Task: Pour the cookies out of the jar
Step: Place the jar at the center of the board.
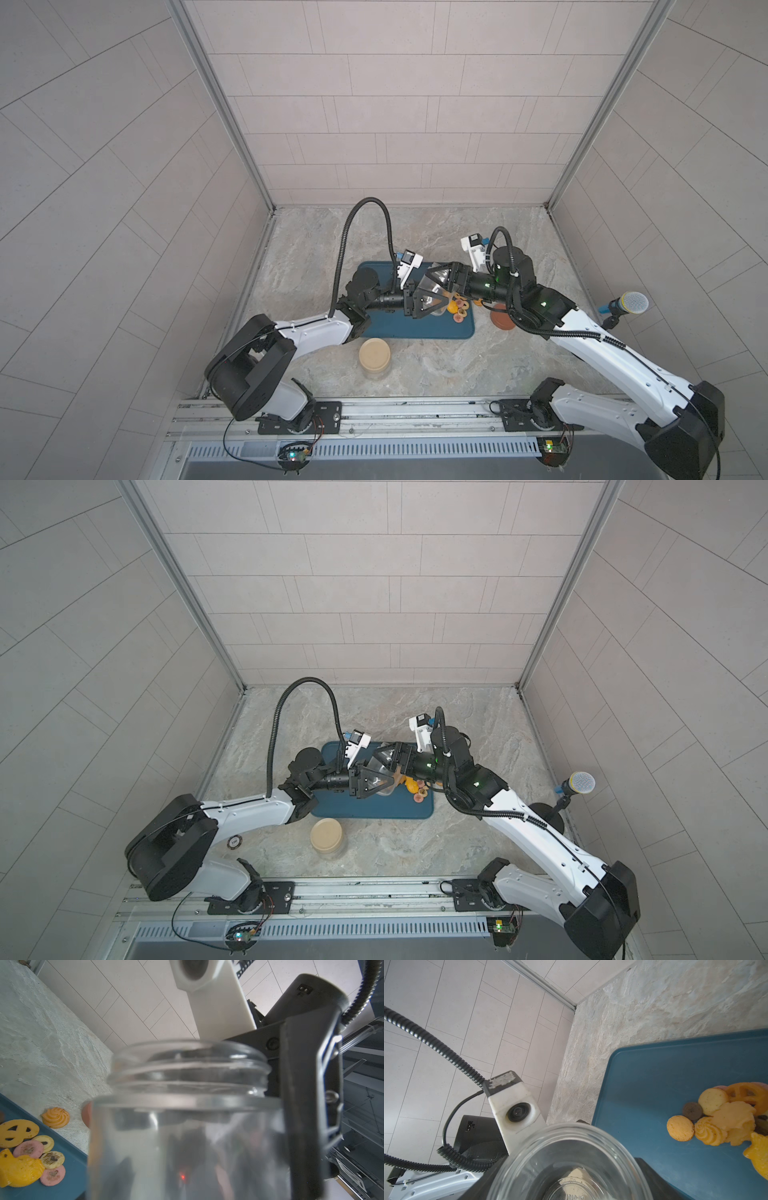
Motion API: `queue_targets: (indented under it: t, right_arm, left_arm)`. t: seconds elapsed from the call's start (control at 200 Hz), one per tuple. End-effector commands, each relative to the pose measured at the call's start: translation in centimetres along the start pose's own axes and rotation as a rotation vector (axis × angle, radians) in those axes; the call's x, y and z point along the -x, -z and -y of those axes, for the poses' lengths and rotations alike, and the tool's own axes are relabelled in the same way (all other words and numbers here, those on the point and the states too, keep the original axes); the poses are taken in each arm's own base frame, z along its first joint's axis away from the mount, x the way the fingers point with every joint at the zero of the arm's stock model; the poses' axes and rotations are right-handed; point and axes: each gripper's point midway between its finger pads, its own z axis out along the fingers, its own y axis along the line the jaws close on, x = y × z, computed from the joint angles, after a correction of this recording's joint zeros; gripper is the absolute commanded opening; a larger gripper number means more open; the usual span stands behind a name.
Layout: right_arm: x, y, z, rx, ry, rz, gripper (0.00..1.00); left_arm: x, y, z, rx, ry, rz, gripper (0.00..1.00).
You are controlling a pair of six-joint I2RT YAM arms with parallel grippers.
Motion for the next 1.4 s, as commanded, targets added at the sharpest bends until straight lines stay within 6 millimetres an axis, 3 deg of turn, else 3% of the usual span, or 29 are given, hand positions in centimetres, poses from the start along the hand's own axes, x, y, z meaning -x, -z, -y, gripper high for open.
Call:
queue_targets:
  t: [0.0, 0.07, 0.185, 0.215, 0.3, 0.32, 0.355, 0.37, 0.51, 0.6, 0.67, 0.791, 0.911, 0.941, 1.046, 1.141, 1.391]
  right_arm:
    - [-0.5, 0.2, -0.5, 0.022, 0.005, 0.003, 0.78]
    - [-0.7, 0.3, -0.2, 0.007, 0.005, -0.006, 0.62]
    - [-0.8, 0.8, 0.2, -0.016, 0.012, 0.001, 0.01]
    - [-0.7, 1.0, 0.3, -0.029, 0.016, 0.005, 0.00]
    - [-0.4, 1.8, 0.3, -0.066, 0.044, 0.020, 0.00]
    - [-0.3, 2.0, 0.4, -0.079, 0.052, 0.024, 0.00]
    - [0.0, 2.5, 0.5, -0.105, 0.068, 0.040, 0.00]
    - [0.2, 2.8, 0.6, -0.116, 0.076, 0.048, 0.00]
    - [1.6, 5.1, 2.1, -0.288, 0.136, 0.105, 0.00]
    - [2.4, 6.7, 4.0, -0.436, 0.178, 0.134, 0.00]
    - [2.6, 7.8, 5.2, -0.521, 0.213, 0.146, 0.00]
    - [1.4, 9.1, 6.8, -0.611, 0.283, 0.127, 0.00]
    - [-1.4, 10.1, 8.9, -0.665, 0.358, 0.095, 0.00]
    - [-2.3, 10.2, 9.6, -0.672, 0.366, 0.081, 0.00]
    - [-5.4, 10.0, 11.4, -0.670, 0.385, 0.021, 0.00]
    - [-7.7, 9.9, 12.2, -0.662, 0.414, -0.025, 0.00]
    - [-11.3, 6.9, 11.2, -0.577, 0.536, -0.100, 0.00]
  left_arm:
    - [2.2, -0.4, 3.2, -0.091, -0.130, 0.041, 0.00]
    - [2.1, -0.4, 2.5, -0.060, -0.129, 0.039, 0.00]
    - [2.0, -0.5, 1.6, -0.006, -0.131, 0.029, 0.00]
    - [2.0, -0.5, 1.2, 0.020, -0.132, 0.022, 0.03]
    - [1.8, 0.0, -0.4, 0.128, -0.144, 0.025, 0.33]
    - [1.8, 0.2, -0.7, 0.156, -0.147, 0.031, 0.65]
    - [2.0, 0.6, -1.0, 0.197, -0.161, 0.039, 0.96]
    - [2.1, 0.7, -1.0, 0.210, -0.165, 0.043, 1.00]
    - [2.7, 3.2, -2.2, 0.426, -0.191, 0.063, 1.00]
    - [2.8, 6.3, -2.8, 0.601, -0.207, 0.098, 1.00]
    - [3.3, 9.9, -3.5, 0.790, -0.187, 0.158, 1.00]
    - [3.2, 15.5, -2.9, 1.030, -0.224, 0.191, 1.00]
    - [3.6, 21.1, -2.7, 1.296, -0.241, 0.223, 1.00]
    - [4.0, 22.0, -1.9, 1.304, -0.247, 0.247, 1.00]
    - [4.2, 22.8, -1.2, 1.312, -0.227, 0.250, 1.00]
    - [4.1, 22.2, -0.9, 1.272, -0.215, 0.253, 0.97]
    - [2.4, 21.8, -2.0, 1.243, -0.146, 0.234, 0.95]
